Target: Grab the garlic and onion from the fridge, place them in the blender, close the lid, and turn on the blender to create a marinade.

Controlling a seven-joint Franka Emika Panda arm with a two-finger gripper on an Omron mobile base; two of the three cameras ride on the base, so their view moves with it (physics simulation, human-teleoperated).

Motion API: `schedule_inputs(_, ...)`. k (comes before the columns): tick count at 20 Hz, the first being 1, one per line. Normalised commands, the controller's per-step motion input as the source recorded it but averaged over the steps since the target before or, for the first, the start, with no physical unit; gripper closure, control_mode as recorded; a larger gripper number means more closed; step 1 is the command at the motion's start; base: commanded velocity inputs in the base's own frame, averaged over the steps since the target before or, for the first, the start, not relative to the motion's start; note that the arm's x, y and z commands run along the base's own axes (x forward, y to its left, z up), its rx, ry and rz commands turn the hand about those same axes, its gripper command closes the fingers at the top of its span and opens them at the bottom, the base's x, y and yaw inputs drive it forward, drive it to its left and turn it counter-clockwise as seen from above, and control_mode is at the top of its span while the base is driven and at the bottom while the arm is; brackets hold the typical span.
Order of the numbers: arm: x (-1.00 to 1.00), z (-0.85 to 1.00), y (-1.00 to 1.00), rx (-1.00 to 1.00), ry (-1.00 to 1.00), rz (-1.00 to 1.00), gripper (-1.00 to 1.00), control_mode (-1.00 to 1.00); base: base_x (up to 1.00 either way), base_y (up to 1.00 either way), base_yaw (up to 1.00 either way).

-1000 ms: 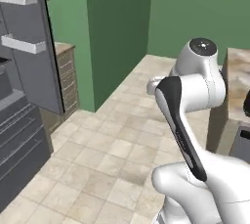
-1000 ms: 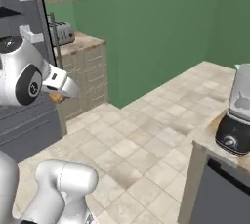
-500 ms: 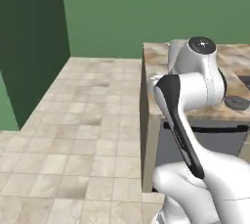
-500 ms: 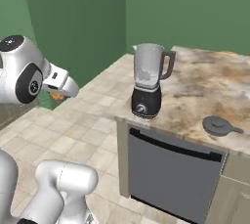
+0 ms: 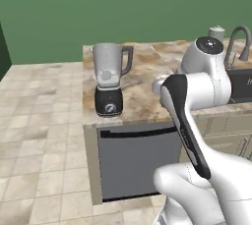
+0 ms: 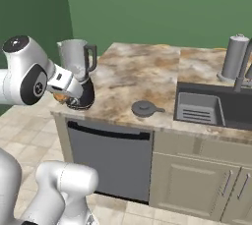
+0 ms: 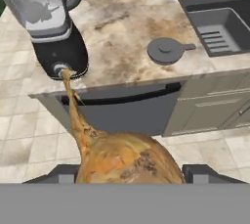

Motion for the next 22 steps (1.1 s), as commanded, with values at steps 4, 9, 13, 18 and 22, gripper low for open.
schedule_inputs(4, 0.00, 0.00, 0.00, 0.00, 0.00, 0.00, 1.00, 1.00, 0.70, -0.03, -0.24)
schedule_inputs(9, 0.00, 0.00, 0.00, 0.00, 0.00, 0.00, 1.00, 1.00, 0.57, -0.02, -0.13)
schedule_inputs(13, 0.00, 0.00, 0.00, 0.00, 0.00, 0.00, 1.00, 1.00, 0.47, 0.00, -0.08)
schedule_inputs(18, 0.00, 0.00, 0.00, 0.00, 0.00, 0.00, 1.00, 1.00, 0.44, 0.00, -0.03)
schedule_inputs(22, 0.00, 0.00, 0.00, 0.00, 0.00, 0.00, 1.00, 1.00, 0.36, 0.00, 0.00)
